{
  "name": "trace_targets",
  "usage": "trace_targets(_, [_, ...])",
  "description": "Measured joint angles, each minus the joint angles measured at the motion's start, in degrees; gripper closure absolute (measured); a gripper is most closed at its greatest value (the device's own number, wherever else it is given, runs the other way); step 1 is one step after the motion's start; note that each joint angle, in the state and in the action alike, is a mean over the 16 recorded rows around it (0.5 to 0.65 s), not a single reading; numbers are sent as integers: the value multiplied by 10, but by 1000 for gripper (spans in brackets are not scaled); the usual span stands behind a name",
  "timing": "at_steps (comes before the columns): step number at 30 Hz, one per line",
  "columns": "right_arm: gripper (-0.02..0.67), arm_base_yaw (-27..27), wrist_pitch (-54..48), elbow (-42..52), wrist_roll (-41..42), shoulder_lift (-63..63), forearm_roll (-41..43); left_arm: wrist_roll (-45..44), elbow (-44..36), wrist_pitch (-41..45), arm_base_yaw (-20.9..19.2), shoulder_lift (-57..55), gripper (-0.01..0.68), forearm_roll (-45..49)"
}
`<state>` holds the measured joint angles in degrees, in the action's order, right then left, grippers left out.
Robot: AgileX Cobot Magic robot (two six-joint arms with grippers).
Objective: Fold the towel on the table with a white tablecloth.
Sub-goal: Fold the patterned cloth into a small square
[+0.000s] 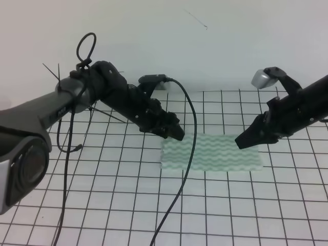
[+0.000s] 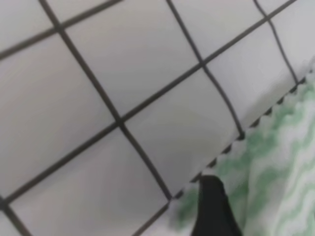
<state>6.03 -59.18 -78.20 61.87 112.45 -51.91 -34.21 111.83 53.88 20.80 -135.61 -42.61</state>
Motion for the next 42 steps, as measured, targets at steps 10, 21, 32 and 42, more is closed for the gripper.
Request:
trace_targets(10, [395,-1,90,0,-166,0,93,10,32,45,-9,16,336,3])
trace_targets(21, [316,-1,132,0,-308,29,156,4,65,123,-37,48,598,-21])
trace_targets(32, [313,-1,157,0,-334,67,134,-4,63,89,-30,166,672,16])
trace_targets(42, [331,-1,164,0,-334,77,121,-2,-65,-33,0,322,673,76])
